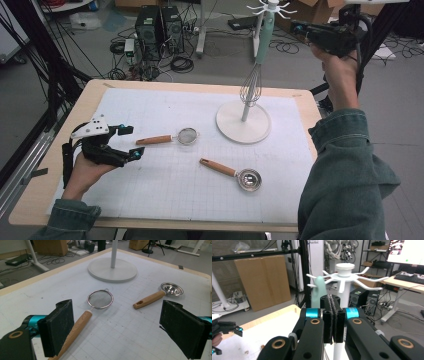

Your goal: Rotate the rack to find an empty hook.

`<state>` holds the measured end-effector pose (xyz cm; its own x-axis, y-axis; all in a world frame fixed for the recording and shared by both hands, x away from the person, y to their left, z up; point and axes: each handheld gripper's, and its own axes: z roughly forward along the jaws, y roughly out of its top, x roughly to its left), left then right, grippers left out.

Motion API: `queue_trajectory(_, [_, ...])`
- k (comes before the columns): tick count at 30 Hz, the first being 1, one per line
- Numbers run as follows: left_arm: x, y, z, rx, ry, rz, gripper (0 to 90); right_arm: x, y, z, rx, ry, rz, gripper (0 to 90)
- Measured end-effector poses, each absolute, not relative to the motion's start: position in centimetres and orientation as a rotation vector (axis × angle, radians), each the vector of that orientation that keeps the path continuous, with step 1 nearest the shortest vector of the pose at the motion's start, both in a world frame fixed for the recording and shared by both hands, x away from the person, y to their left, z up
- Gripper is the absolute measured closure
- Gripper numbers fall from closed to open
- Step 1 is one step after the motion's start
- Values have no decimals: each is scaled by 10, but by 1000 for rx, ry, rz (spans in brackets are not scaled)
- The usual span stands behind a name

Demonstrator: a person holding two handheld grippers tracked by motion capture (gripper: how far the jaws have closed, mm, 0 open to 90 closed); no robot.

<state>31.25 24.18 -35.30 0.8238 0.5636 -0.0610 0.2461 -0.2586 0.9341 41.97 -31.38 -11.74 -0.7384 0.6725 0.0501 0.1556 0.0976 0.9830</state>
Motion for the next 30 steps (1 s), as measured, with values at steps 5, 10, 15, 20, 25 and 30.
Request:
queue_trajectory(5, [313,242,-353,1849,613,337,128,428,-317,-117,828,1956,1668,896])
queue_trajectory(10, [313,242,-353,1846,614,335,127,435,-315,-115,852,1954,1668,896])
queue_trajectory(15, [313,244,-353,1842,615,341,128,435,-310,-115,838,1964,1667,896])
queue_trajectory(20, [312,245,-351,1842,615,348,127,432,-302,-113,822,1975,1665,896])
queue_trajectory(25, [312,244,-351,1842,613,348,127,432,-294,-114,812,1986,1655,897])
queue_trajectory(30, [311,244,-351,1841,613,347,127,430,-285,-112,798,1989,1658,897])
